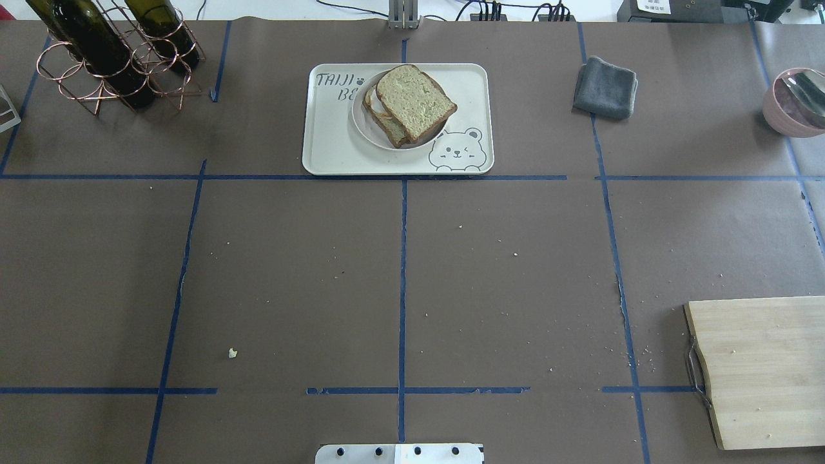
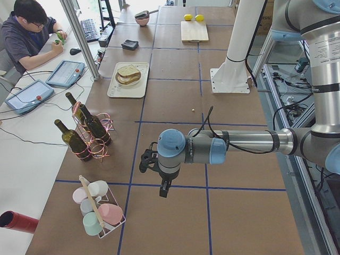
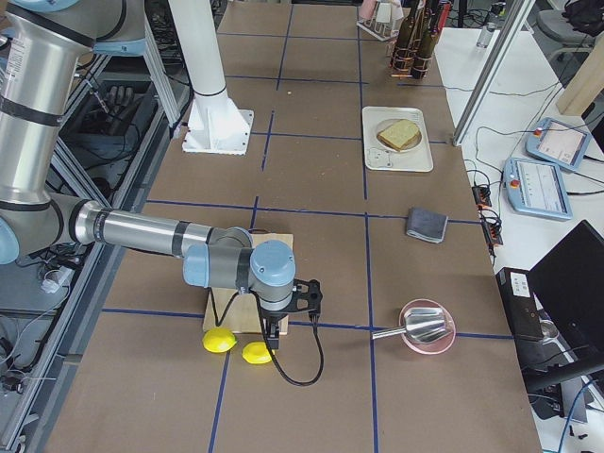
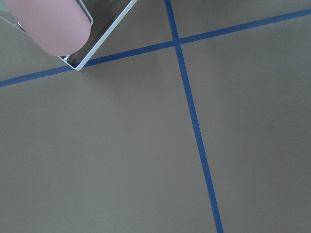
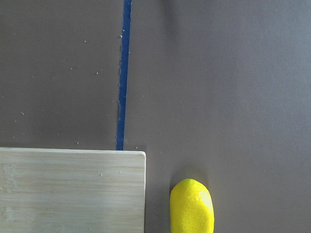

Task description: Make sandwich and place on tray

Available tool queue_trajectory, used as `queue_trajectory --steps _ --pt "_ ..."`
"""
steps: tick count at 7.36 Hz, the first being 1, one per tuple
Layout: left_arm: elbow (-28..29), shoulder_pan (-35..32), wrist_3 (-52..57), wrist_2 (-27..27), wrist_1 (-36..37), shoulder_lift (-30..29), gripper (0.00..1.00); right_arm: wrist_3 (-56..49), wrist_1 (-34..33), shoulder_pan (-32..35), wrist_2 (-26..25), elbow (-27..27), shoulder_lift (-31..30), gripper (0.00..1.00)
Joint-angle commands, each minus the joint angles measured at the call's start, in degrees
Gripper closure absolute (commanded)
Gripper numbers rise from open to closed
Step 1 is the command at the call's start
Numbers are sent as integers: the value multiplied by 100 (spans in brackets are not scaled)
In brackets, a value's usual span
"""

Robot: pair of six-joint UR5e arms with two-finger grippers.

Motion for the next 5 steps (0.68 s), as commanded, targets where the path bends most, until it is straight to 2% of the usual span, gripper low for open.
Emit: queue_trajectory --steps 1,5 --pt "24 -1 -3 0 -11 16 0 1 1 0 0 0 -4 0" --pt "95 -28 -65 18 -29 69 0 10 1 0 -9 53 5 0"
